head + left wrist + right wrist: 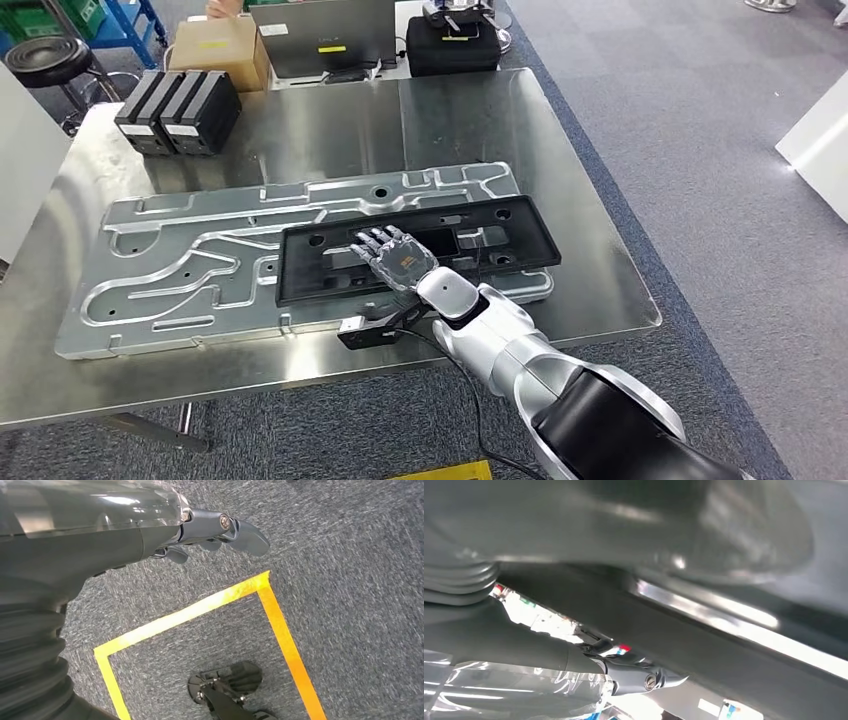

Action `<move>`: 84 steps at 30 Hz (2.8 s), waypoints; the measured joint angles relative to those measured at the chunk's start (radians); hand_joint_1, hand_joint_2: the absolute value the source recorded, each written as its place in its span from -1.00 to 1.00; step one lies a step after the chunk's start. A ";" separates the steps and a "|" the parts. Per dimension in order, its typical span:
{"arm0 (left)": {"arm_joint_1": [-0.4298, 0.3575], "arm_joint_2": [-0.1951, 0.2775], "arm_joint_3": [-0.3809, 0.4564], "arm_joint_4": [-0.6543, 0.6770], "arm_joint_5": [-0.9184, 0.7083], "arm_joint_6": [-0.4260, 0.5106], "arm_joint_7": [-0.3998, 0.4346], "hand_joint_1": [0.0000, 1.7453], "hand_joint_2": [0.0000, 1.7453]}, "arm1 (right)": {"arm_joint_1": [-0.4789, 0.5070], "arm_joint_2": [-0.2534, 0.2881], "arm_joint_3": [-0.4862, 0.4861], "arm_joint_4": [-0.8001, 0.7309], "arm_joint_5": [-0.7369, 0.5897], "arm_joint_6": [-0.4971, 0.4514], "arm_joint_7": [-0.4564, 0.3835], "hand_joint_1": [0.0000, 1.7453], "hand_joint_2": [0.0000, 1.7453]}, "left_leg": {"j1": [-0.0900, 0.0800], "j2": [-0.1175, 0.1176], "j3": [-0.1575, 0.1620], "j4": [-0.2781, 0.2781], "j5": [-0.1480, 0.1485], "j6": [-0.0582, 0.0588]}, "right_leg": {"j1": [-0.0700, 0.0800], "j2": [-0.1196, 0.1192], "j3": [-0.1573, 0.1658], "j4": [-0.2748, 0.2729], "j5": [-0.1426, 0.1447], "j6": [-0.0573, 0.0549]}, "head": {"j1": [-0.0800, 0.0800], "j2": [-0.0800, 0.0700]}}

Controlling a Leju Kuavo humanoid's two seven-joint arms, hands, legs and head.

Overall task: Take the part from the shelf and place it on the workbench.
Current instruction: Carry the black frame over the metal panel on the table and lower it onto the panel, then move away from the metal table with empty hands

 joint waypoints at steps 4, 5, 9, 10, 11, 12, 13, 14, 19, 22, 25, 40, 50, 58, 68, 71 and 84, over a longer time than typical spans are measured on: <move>-0.001 0.000 -0.003 0.000 0.000 -0.007 0.009 -1.00 -1.00 | 0.004 -0.001 -0.008 0.000 -0.006 -0.049 0.001 -1.00 -1.00 | 0.001 0.001 -0.001 -0.003 0.003 0.012 | -0.006 0.000 -0.109 0.226 -0.107 0.014 | 0.000 0.000; -0.001 -0.001 -0.005 0.000 0.000 -0.008 0.012 -1.00 -1.00 | 0.006 -0.001 -0.014 0.000 -0.009 -0.071 0.002 -1.00 -1.00 | 0.001 0.001 -0.001 -0.002 0.003 0.012 | -0.007 0.000 -0.127 0.259 -0.111 0.014 | 0.000 0.000; -0.001 -0.002 -0.012 0.000 0.000 -0.016 0.014 -1.00 -1.00 | 0.002 -0.003 -0.051 -0.019 -0.027 -0.190 -0.003 -1.00 -1.00 | -0.002 -0.001 -0.003 0.005 -0.001 0.008 | -0.005 -0.001 -0.041 0.076 -0.006 0.001 | 0.000 0.000; -0.001 -0.003 -0.015 0.000 0.000 -0.017 0.014 -1.00 -1.00 | -0.002 -0.004 -0.063 -0.029 -0.032 -0.227 -0.008 -1.00 -1.00 | -0.003 -0.002 -0.004 0.007 -0.002 0.004 | -0.002 -0.001 -0.014 0.019 0.014 -0.003 | 0.000 0.000; 0.000 -0.004 -0.018 0.000 0.000 -0.017 0.014 -1.00 -1.00 | -0.005 -0.005 -0.076 -0.039 -0.037 -0.261 -0.016 -1.00 -1.00 | -0.004 -0.002 -0.005 0.008 -0.003 0.000 | 0.000 -0.001 -0.001 -0.011 0.020 -0.007 | 0.000 0.000; 0.001 -0.004 -0.020 0.000 0.000 -0.017 0.014 -1.00 -1.00 | -0.006 -0.007 -0.088 -0.050 -0.043 -0.291 -0.026 -1.00 -1.00 | -0.005 -0.002 -0.006 0.008 -0.003 -0.005 | 0.002 -0.001 0.001 -0.018 0.018 -0.010 | 0.000 0.000; 0.003 -0.004 -0.022 0.000 0.000 -0.016 0.012 -1.00 -1.00 | 0.000 -0.011 -0.104 -0.071 -0.049 -0.321 -0.045 -1.00 -1.00 | -0.005 -0.002 -0.004 0.006 -0.003 -0.010 | 0.002 -0.001 0.002 -0.021 0.020 -0.014 | 0.000 0.000; 0.006 -0.005 -0.021 0.000 0.000 -0.016 0.008 -1.00 -1.00 | 0.020 -0.020 -0.130 -0.121 -0.060 -0.347 -0.078 -1.00 -1.00 | -0.003 -0.001 -0.003 0.007 -0.006 -0.015 | 0.000 -0.002 0.006 -0.027 0.022 -0.019 | 0.000 0.000; 0.041 -0.009 0.013 0.000 0.000 -0.025 -0.020 -1.00 -1.00 | 0.272 -0.095 -0.409 -0.659 -0.242 -0.416 -0.334 -1.00 -1.00 | 0.003 0.000 -0.093 0.224 -0.131 -0.033 | -0.005 -0.017 0.023 -0.043 0.021 -0.032 | 0.000 0.000; 0.068 -0.014 0.046 0.000 0.000 -0.037 -0.024 -1.00 -1.00 | 0.465 -0.131 -0.615 -0.985 -0.445 -0.419 -0.520 -1.00 -1.00 | 0.010 0.001 -0.100 0.247 -0.114 -0.040 | -0.007 -0.026 0.031 -0.040 0.011 -0.024 | 0.000 0.000; 0.087 -0.020 0.090 0.000 0.000 -0.045 -0.028 -1.00 -1.00 | 0.664 -0.150 -0.835 -1.275 -0.645 -0.422 -0.608 -1.00 -1.00 | 0.016 -0.005 0.004 0.057 -0.038 -0.037 | -0.010 -0.026 0.040 -0.031 -0.004 -0.008 | 0.000 0.000; 0.107 -0.071 0.192 0.000 0.000 -0.054 -0.038 -1.00 -1.00 | 1.030 -0.098 -1.704 -1.119 -0.385 -0.140 -0.555 -1.00 -1.00 | -0.004 0.001 0.030 0.010 -0.034 0.019 | -0.015 -0.007 0.033 0.038 -0.048 0.021 | 0.000 0.000; 0.103 -0.090 0.211 0.000 0.000 -0.052 -0.012 -1.00 -1.00 | 0.928 -0.131 -2.000 -0.467 -0.170 -0.226 -0.231 -1.00 -1.00 | -0.008 0.000 -0.048 0.234 -0.206 -0.020 | -0.014 -0.009 0.018 -0.037 0.021 -0.025 | 0.000 0.000; 0.103 -0.096 0.211 0.000 0.000 -0.054 -0.002 -1.00 -1.00 | 0.903 -0.151 -2.024 -0.090 0.018 -0.081 0.085 -1.00 -1.00 | -0.018 -0.002 0.170 -0.039 -0.132 0.003 | -0.011 -0.008 -0.039 -0.027 0.082 0.000 | 0.000 0.000; 0.107 -0.101 0.177 0.000 0.001 -0.070 0.046 -1.00 -1.00 | 0.890 -0.165 -2.001 0.036 0.054 0.056 0.111 -1.00 -1.00 | -0.018 0.011 0.059 -0.030 -0.028 0.032 | -0.021 -0.004 -0.066 0.255 -0.111 0.037 | 0.000 0.000; 0.105 -0.114 0.141 0.000 0.002 -0.073 0.078 -1.00 -1.00 | 0.887 -0.165 -1.998 0.051 0.048 0.105 0.147 -1.00 -1.00 | -0.019 0.011 0.020 -0.010 -0.009 0.022 | -0.020 -0.004 0.091 0.065 -0.067 0.029 | 0.000 0.000; 0.094 -0.131 0.012 -0.001 0.000 -0.102 0.091 -1.00 -1.00 | 0.886 -0.147 -1.999 0.082 0.021 0.164 0.199 -1.00 -1.00 | -0.008 0.009 -0.016 0.256 -0.150 -0.027 | -0.008 -0.012 0.029 -0.046 0.015 -0.021 | 0.000 0.000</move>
